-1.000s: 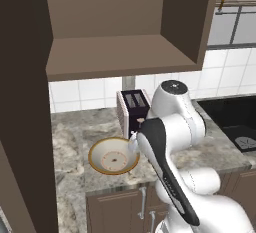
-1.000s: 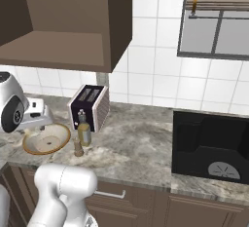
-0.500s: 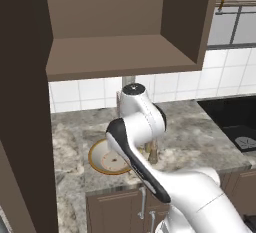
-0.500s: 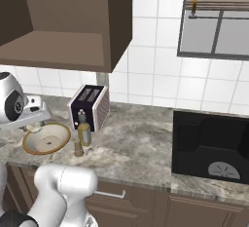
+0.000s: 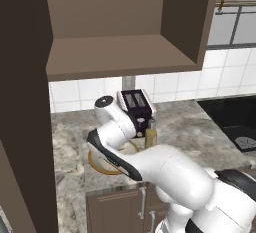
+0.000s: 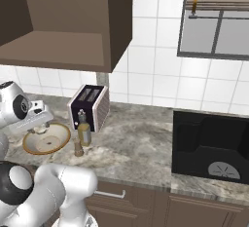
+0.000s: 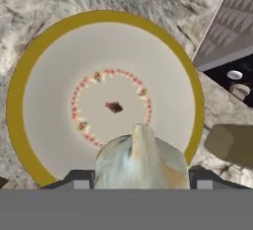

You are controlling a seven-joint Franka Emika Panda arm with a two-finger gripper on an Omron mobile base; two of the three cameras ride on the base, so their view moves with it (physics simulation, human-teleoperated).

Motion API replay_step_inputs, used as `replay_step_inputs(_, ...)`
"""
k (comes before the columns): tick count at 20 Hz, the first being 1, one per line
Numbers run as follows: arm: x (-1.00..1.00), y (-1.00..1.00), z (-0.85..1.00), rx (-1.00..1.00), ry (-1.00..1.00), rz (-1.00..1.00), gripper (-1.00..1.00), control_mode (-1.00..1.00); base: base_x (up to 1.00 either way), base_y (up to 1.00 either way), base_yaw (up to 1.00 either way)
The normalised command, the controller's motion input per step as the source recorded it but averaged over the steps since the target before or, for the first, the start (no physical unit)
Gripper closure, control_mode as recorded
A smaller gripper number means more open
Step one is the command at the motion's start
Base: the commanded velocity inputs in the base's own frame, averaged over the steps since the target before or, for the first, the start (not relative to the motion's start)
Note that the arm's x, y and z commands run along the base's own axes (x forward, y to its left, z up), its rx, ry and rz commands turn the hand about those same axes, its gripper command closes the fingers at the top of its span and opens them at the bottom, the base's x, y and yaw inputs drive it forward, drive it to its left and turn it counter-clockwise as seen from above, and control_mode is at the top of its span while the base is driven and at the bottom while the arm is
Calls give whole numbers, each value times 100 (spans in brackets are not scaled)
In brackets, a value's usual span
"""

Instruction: Retrieve the bottle and the shaker from the cabinet and place them next to the mixing bowl on the counter. Then add garlic from the fridge to the mixing bowl.

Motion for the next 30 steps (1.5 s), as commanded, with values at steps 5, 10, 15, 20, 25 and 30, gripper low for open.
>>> replay_step_inputs(5,75,6,-77,0,3,0,100,-100,0,0,0)
replay_step_inputs(10,55,0,-68,0,3,0,100,-100,0,0,0)
replay_step_inputs(15,5,20,-23,0,0,0,100,-100,0,0,0)
replay_step_inputs(20,0,24,-8,0,0,0,-100,-100,0,0,0)
replay_step_inputs(25,-10,0,0,0,0,-3,-100,-100,0,0,0)
replay_step_inputs(30,-20,-1,0,0,0,-4,-100,-100,0,0,0)
